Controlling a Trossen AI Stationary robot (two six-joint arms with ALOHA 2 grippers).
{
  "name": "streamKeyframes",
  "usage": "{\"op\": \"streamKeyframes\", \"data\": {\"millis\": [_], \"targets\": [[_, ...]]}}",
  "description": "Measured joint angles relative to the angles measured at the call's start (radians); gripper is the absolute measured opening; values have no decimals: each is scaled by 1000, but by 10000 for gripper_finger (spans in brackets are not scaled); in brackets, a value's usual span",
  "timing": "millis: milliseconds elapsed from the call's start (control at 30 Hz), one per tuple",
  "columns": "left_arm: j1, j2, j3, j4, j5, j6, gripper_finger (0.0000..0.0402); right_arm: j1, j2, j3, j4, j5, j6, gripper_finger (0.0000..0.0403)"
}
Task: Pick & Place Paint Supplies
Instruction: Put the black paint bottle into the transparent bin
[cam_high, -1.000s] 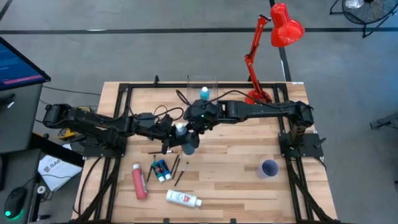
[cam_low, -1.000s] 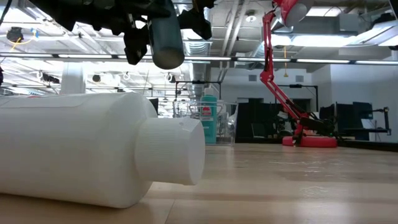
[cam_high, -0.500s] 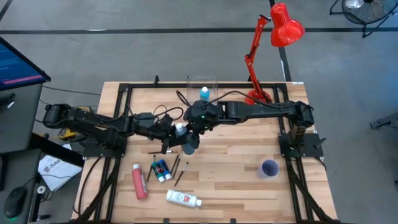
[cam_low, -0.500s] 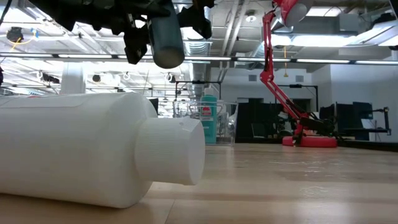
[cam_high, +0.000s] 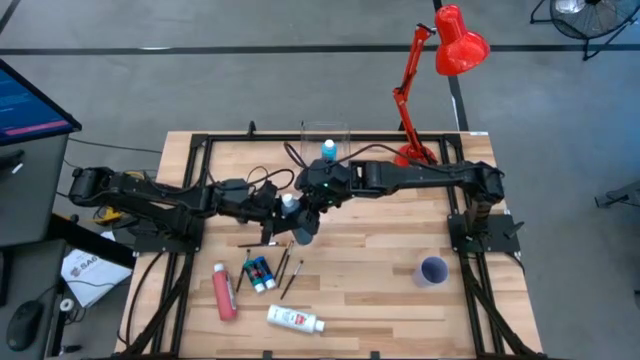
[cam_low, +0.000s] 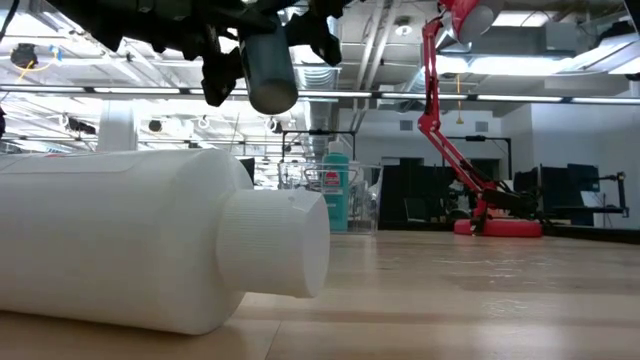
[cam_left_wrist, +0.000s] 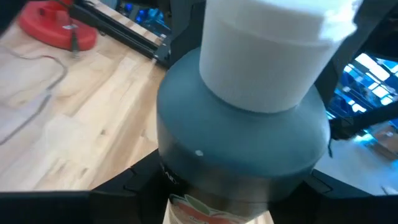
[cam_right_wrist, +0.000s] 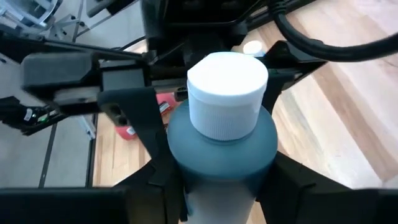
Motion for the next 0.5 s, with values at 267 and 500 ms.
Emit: {"op": "streamKeyframes", "data": {"millis": [267,500], "targets": [[31,-65,2,-167,-10,-11,235,-31,-18,1,14,43,-1,147],[89,-165,-4,-386,-99,1,245,-88,-83,5,25,227,-37,147]]}}
